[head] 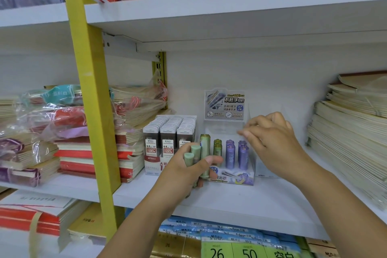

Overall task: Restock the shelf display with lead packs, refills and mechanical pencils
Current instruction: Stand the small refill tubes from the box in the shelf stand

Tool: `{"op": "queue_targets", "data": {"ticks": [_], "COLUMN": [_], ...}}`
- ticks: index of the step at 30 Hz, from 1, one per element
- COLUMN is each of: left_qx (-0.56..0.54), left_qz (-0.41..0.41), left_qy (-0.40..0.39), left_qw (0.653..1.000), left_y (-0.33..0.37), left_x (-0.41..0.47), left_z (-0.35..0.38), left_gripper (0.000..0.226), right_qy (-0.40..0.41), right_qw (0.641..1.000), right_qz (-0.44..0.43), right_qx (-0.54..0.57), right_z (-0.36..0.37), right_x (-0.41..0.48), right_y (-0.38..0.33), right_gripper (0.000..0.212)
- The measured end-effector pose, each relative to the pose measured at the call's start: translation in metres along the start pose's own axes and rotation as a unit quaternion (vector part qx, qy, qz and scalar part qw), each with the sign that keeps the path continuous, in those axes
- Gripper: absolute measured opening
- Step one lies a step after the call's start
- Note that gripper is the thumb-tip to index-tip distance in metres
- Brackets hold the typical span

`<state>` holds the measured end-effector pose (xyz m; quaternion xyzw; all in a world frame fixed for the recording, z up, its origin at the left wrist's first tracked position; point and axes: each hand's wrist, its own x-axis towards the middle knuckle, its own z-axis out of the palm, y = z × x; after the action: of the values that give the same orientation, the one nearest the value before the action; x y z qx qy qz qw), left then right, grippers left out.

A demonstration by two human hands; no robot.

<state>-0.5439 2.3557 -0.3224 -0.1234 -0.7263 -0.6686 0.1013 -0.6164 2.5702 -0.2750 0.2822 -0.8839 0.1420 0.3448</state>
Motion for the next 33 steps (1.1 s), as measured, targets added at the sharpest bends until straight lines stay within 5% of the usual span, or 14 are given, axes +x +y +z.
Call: {"op": "queue_targets", "data": {"ticks": [2, 8, 19, 21, 27, 30, 33], "left_qx": [0.002, -0.016, -0.058, -0.039, 0.0, 0.04, 0.051], "left_qz": [0.002, 0.026, 0.0, 0.001, 0.013, 0.014, 0.018], "left_qy": [-0.015, -0.03, -0.003, 0.004, 0.006, 0.017, 0.027], "left_qw": [1.0, 0.999, 0.998, 0.999, 1.0, 0.999, 0.998], "left_y": [0.003, 0.012, 0.013, 0.012, 0.004, -0.001, -0.005], "left_x": [-0.001, -0.005, -0.009, -0.009, -0.006, -0.004, -0.002], "left_z": [0.0, 0.007, -0.006, -0.008, -0.016, -0.013, -0.012], "left_gripper": [0.034, 0.024, 0.026, 0.024, 0.015, 0.004, 0.005], "right_qy": [0.054, -0.074, -0.072, -0.066, 0.132, 0.053, -0.041], "right_qw": [0.994, 0.882, 0.771, 0.781, 0.865, 0.935, 0.956], "right_qz": [0.006, 0.082, 0.137, 0.114, 0.139, 0.109, 0.09], "right_qx": [0.093, 0.458, 0.618, 0.61, 0.463, 0.334, 0.274], "right_z": [-0.008, -0.009, -0.001, -0.001, 0.007, 0.014, 0.019], "right_x": [-0.001, -0.009, -0.001, 0.0, 0.019, 0.032, 0.044], "right_y": [-0.014, -0.058, -0.052, -0.05, -0.037, -0.028, -0.026], "right_gripper": [0.027, 0.021, 0.023, 0.018, 0.019, 0.021, 0.023]}}
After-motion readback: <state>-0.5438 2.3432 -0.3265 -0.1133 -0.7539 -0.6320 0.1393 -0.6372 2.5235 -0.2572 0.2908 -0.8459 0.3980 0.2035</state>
